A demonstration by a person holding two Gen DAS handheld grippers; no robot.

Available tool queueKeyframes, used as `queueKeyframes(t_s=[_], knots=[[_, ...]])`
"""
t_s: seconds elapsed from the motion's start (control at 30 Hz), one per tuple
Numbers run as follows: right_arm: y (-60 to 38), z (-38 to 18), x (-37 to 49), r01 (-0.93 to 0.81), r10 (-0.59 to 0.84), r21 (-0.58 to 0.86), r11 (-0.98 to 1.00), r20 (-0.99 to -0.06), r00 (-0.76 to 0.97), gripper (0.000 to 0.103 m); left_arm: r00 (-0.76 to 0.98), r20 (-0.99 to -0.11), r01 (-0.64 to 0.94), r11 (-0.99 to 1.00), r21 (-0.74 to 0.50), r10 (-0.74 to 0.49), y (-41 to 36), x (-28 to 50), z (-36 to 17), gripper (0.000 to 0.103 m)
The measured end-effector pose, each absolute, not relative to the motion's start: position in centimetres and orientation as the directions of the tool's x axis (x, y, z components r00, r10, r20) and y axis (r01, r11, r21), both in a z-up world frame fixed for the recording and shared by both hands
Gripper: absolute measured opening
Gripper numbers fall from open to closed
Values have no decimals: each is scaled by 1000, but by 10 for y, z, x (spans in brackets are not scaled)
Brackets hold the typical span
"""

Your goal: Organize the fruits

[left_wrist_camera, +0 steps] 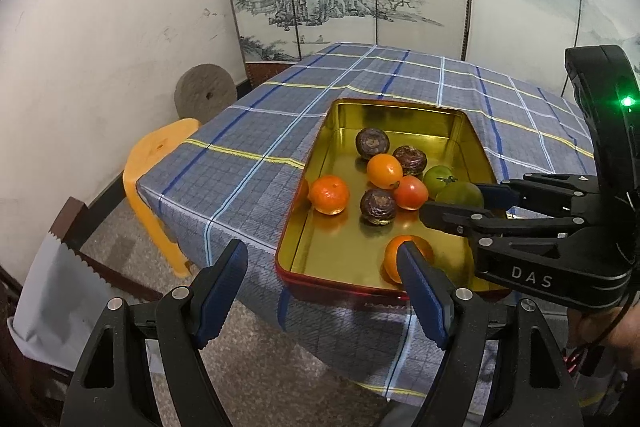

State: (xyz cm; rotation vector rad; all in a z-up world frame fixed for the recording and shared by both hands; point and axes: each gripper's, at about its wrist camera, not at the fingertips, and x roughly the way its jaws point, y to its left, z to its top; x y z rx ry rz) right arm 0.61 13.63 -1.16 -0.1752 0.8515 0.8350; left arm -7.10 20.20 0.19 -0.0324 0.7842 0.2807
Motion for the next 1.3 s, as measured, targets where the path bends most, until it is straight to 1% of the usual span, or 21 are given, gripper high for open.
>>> queueKeyframes(t_s=[0.1, 0.33, 0.43, 0.5, 0.53, 0.6, 0.67, 0.8, 0.93, 1.0, 1.03, 1.07, 1.13, 1.2, 1.27, 1.3], knots=[[139, -13, 6, -715, 580, 177, 676, -726, 369, 36, 669, -700, -270, 959, 87, 252, 202, -72, 2, 77], [144, -14, 5, -720, 568, 154, 677, -731, 377, 36, 675, -699, -270, 961, 64, 237, 204, -73, 3, 79], [144, -13, 4, -720, 571, 155, 677, -727, 380, 36, 678, -699, -269, 962, 55, 229, 204, -74, 3, 82], [144, -10, 4, -721, 578, 158, 675, -720, 383, 37, 688, -691, -265, 963, 46, 223, 204, -75, 5, 82], [143, -8, 4, -721, 584, 159, 675, -712, 390, 39, 695, -685, -264, 964, 41, 219, 204, -76, 6, 82], [140, -2, 3, -720, 601, 165, 674, -690, 404, 55, 701, -680, -261, 965, 32, 212, 204, -77, 8, 83], [136, 3, 2, -721, 616, 174, 671, -671, 411, 64, 704, -679, -260, 965, 24, 207, 204, -77, 9, 83], [128, 14, -2, -716, 634, 179, 675, -636, 439, 65, 709, -675, -258, 966, 22, 205, 203, -78, 11, 83], [115, 26, -18, -693, 621, 141, 707, -593, 513, 68, 728, -654, -245, 969, 31, 205, 198, -80, 16, 83], [107, 32, -29, -678, 615, 126, 724, -563, 552, 72, 742, -639, -235, 971, 35, 203, 194, -83, 19, 86], [100, 38, -37, -660, 600, 107, 743, -541, 589, 73, 751, -628, -235, 971, 37, 205, 192, -85, 22, 90], [97, 41, -41, -651, 592, 95, 753, -528, 608, 76, 762, -615, -234, 972, 32, 204, 191, -87, 25, 94], [86, 52, -56, -621, 571, 67, 781, -477, 668, 80, 787, -582, -236, 972, 21, 204, 190, -92, 33, 96], [74, 64, -71, -576, 535, 35, 817, -420, 733, 92, 806, -555, -240, 971, 8, 204, 190, -96, 40, 99], [65, 71, -81, -539, 501, 6, 842, -379, 778, 98, 822, -535, -237, 971, -9, 196, 188, -98, 48, 101], [61, 74, -87, -521, 484, -8, 853, -361, 797, 98, 825, -531, -234, 972, -13, 192, 188, -99, 50, 101]])
